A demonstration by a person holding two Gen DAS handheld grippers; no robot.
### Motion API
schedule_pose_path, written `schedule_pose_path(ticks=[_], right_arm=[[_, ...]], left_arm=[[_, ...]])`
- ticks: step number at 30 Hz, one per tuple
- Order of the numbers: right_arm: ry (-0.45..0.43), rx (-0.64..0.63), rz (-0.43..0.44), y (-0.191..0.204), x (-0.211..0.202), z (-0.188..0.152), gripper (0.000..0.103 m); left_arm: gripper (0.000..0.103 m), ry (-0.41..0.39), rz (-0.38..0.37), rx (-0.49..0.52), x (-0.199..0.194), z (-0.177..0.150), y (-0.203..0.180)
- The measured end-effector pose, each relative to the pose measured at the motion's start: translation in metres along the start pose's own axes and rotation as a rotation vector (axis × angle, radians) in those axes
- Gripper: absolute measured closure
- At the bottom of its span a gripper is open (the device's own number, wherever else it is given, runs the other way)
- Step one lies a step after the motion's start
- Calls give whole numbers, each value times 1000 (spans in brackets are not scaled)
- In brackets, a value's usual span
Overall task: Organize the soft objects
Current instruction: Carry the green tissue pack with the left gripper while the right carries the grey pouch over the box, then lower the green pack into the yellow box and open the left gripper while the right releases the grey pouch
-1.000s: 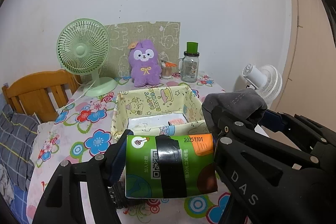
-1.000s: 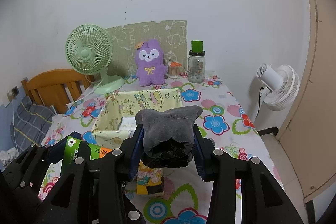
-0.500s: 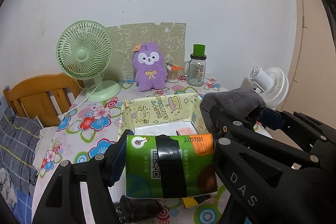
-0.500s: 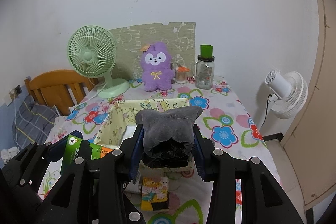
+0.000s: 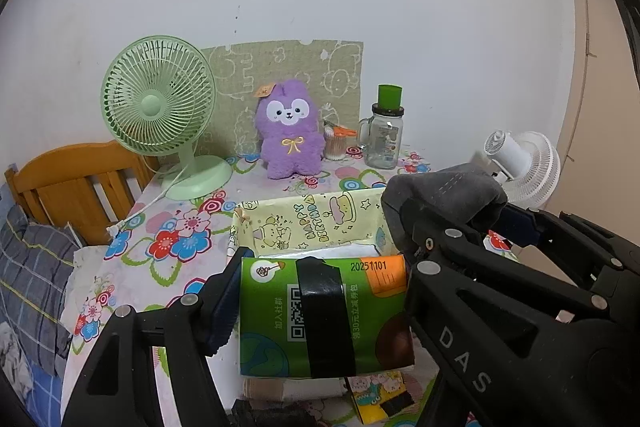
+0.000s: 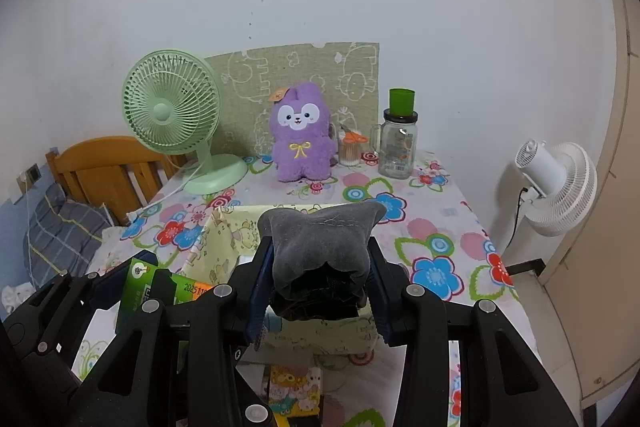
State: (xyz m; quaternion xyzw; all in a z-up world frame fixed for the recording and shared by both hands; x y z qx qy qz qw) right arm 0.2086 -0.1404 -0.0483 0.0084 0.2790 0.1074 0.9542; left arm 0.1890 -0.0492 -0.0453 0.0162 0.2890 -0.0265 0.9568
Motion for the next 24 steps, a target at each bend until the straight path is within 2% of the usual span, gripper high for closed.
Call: schedule_pose_path(ticks=[24], right_arm=[[44, -1, 2, -3, 63, 18, 57]], left_arm=[[29, 51, 22, -6, 59, 18, 14]])
Point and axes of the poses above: each gripper's, at about its wrist camera, not at the fingertips, and x roughly the way its jaws point, y to its left, z to its top, the point moved 7 cm from there along x, roughly the way its jaws point, and after that the axes turned 3 degrees about z, right-handed, at the moved point
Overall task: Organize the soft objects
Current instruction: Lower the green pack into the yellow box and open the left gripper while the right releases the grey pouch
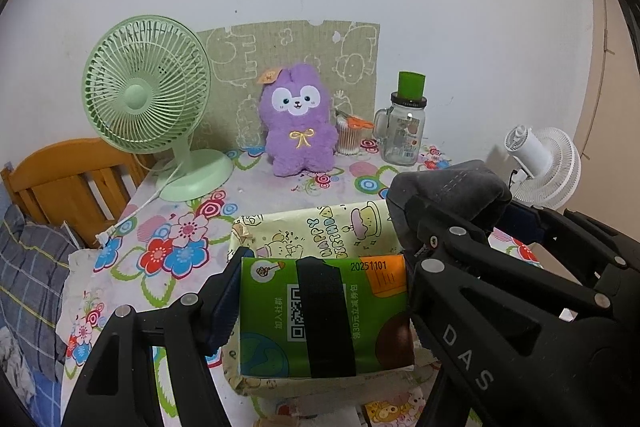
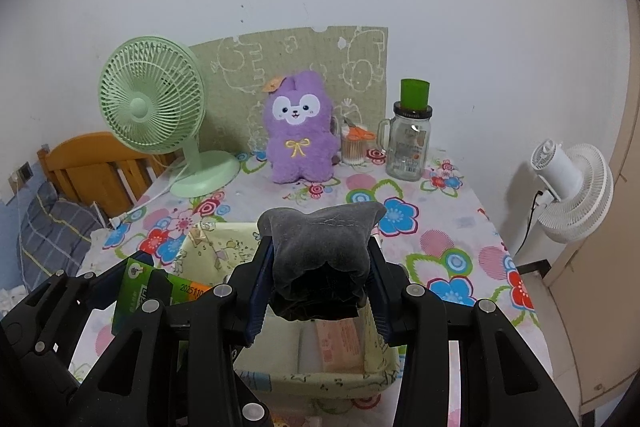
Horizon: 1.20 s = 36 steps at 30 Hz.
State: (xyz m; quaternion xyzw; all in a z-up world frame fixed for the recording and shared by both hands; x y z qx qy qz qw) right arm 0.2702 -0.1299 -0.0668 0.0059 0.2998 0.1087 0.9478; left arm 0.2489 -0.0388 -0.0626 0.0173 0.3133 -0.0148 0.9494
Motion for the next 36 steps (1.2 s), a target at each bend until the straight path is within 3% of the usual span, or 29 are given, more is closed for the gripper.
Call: schedule_pose_path(ticks=[19, 24, 27, 29, 36], right_arm=[[76, 14, 10, -2, 59, -3, 57], [99, 10, 32, 3, 71, -6, 56], [106, 8, 37, 5, 75, -7, 46], [100, 10, 38, 6, 74, -7, 31], [83, 15, 45, 6, 65, -6, 19]], left_arm=[[27, 77, -12, -26, 55, -2, 8], [10, 102, 8, -34, 65, -6, 13], [10, 111, 14, -29, 66, -8, 15], [9, 117, 14, -30, 68, -9, 16], [8, 112, 9, -25, 61, -9, 17]])
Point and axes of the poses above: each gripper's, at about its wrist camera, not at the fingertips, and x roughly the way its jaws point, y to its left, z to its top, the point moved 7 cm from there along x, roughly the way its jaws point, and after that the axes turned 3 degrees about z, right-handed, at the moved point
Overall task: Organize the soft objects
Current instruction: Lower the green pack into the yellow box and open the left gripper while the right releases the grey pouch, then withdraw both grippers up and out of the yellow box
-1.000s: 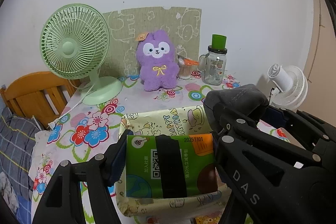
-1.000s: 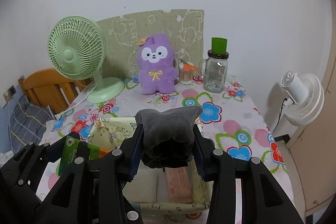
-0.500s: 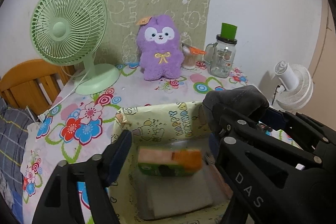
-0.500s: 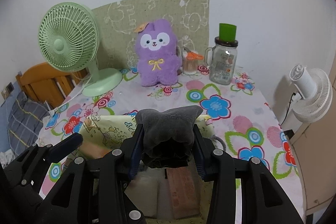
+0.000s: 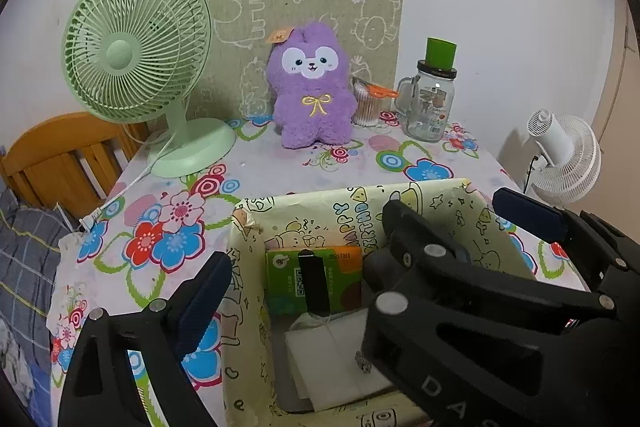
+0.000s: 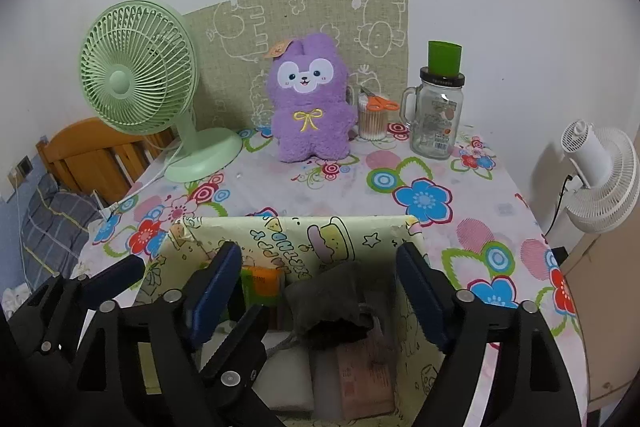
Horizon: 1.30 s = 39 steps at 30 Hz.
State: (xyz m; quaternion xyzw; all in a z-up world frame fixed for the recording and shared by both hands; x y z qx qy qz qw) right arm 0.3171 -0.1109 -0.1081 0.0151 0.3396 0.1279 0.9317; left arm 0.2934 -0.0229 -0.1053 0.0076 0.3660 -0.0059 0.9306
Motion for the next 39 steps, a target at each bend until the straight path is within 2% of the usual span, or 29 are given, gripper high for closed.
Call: schedule_pose_path(ticks=[30, 39], right_arm=[[-76, -2, -19, 6, -80, -21, 18], [-84, -20, -30, 7, -94, -29, 18]], left_arm=[[7, -83, -11, 42, -71, -18, -14], [7, -83, -16, 40, -82, -28, -17]])
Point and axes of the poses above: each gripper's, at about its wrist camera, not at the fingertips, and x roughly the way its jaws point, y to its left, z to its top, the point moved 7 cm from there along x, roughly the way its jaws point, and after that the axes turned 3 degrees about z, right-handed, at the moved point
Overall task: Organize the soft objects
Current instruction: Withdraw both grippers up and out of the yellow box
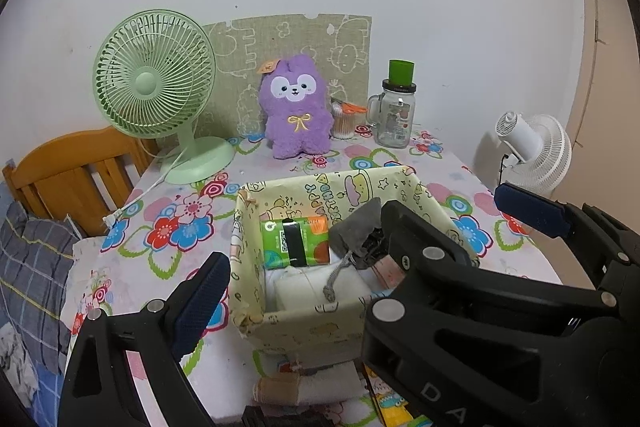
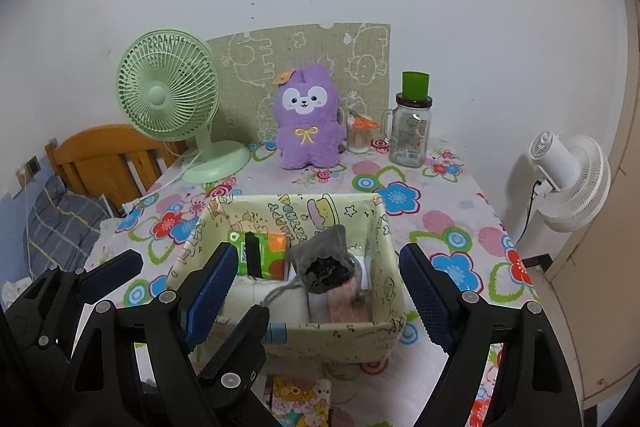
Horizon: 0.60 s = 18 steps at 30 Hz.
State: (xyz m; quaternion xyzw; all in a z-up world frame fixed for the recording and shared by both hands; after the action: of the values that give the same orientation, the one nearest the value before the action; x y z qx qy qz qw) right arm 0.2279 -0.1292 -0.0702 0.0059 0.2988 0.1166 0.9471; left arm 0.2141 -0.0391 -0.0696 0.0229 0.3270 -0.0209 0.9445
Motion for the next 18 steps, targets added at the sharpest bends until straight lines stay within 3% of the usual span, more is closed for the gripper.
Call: schedule_pose_path(ticks=[18], right_arm=[[-20, -29, -11, 10, -30, -19, 18]], left_arm=[[6, -8, -7, -4, -28, -22, -1]])
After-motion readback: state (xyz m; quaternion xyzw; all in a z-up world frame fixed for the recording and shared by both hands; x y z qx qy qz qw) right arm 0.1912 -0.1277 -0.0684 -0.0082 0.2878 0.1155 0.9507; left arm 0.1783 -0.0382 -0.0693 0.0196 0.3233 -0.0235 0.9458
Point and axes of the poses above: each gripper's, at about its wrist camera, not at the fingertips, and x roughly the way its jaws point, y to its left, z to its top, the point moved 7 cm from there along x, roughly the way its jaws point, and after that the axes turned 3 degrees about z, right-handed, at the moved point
